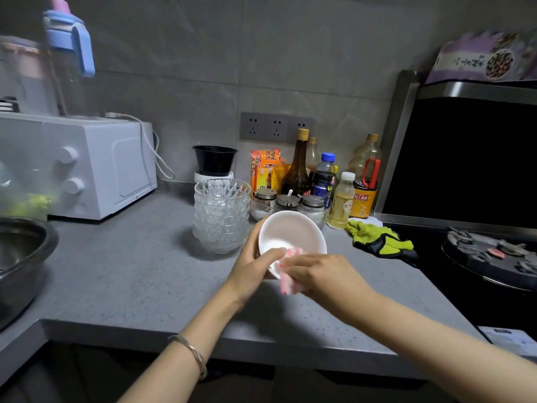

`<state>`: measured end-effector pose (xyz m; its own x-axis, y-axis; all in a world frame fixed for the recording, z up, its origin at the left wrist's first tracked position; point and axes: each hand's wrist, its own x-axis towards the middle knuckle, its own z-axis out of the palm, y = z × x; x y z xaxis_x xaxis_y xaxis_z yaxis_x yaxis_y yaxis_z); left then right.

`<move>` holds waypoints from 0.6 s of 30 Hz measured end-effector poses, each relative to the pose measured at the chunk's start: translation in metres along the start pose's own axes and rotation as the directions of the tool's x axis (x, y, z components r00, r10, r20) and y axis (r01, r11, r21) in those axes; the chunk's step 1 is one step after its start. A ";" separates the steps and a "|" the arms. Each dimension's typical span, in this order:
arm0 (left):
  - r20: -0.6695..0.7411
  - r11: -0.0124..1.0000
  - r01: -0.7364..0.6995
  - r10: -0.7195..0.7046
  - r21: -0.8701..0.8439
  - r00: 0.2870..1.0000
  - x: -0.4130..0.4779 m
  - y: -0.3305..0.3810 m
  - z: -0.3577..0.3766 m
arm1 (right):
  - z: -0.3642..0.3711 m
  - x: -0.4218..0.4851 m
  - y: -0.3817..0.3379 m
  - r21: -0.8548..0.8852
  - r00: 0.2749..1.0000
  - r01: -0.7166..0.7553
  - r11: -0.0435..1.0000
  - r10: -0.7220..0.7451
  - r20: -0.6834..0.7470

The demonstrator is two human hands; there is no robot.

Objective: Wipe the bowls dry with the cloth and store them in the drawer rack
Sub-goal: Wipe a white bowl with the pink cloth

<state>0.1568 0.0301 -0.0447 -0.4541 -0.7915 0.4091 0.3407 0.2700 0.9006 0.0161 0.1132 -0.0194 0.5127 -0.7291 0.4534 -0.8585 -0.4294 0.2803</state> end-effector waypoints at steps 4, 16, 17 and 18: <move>-0.108 0.999 0.036 -0.038 -0.026 0.993 0.004 -0.001 0.001 | 0.001 0.001 -0.010 0.251 0.995 -0.086 0.964 0.072 0.066; -0.003 0.991 0.121 -0.122 -0.047 0.993 0.003 0.005 0.002 | -0.019 0.008 -0.006 -0.107 0.956 -0.110 0.988 0.135 0.260; -0.036 0.994 0.091 -0.093 -0.066 0.995 0.002 0.002 0.007 | -0.016 0.010 -0.014 -0.005 0.961 -0.214 0.977 0.212 0.176; -0.079 0.994 0.073 -0.080 -0.086 0.994 0.002 -0.001 0.012 | -0.015 0.012 -0.022 0.088 0.958 -0.280 0.956 0.272 0.095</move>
<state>0.1454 0.0347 -0.0431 -0.4133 -0.8515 0.3228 0.3764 0.1630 0.9120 0.0411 0.1223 -0.0074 0.2563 -0.8656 0.4302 -0.9652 -0.2529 0.0663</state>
